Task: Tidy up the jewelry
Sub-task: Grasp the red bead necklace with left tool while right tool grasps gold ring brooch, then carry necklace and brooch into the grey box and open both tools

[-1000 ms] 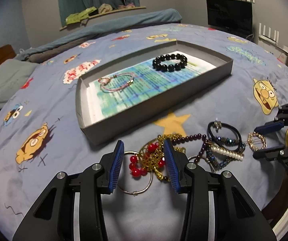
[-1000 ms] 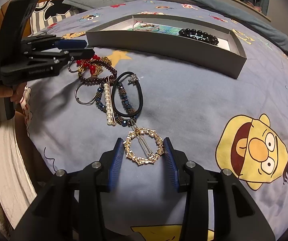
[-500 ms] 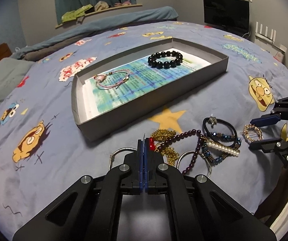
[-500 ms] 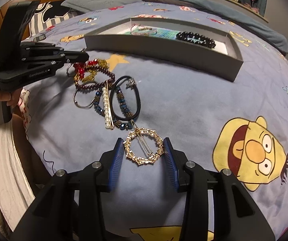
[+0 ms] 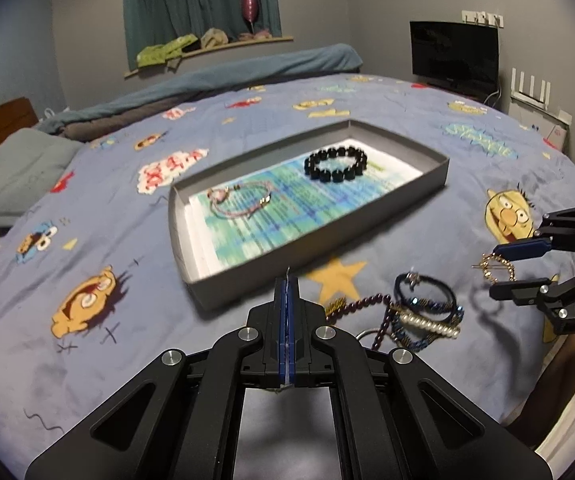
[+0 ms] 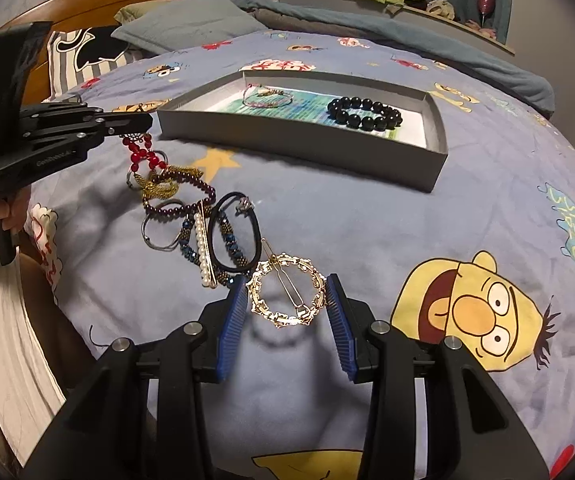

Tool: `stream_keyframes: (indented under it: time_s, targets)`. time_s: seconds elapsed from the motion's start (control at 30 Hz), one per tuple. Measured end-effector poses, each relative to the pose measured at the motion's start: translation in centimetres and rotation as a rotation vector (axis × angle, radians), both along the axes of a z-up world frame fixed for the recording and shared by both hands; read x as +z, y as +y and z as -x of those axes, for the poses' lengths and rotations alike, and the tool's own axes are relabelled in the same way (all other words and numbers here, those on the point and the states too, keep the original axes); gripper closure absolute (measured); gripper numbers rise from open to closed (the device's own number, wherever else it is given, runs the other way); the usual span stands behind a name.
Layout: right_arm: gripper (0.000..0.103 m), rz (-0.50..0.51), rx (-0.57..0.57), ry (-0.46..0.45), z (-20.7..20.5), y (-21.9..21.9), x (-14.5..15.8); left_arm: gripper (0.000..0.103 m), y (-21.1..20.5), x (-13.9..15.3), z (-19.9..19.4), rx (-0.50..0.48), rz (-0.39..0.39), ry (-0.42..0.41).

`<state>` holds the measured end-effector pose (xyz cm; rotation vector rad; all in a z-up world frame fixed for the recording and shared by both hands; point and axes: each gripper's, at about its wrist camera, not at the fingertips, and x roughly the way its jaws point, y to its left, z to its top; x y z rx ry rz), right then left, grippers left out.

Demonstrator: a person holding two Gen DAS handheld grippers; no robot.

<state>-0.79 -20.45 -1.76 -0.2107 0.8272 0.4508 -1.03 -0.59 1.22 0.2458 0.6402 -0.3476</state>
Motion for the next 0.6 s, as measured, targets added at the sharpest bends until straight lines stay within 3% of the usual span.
stream_keyframes:
  time_s: [0.33,0.6]
  targets:
    - [0.063,-0.028,-0.049,-0.054,-1.2,0.1,2.2,0.102,0.4,3.4,-0.5,0.021,0.009,-0.067]
    - [0.063,-0.029,-0.095,-0.143,-4.5,0.4,6.5,0.102,0.4,8.0,-2.2,0.016,0.030,-0.157]
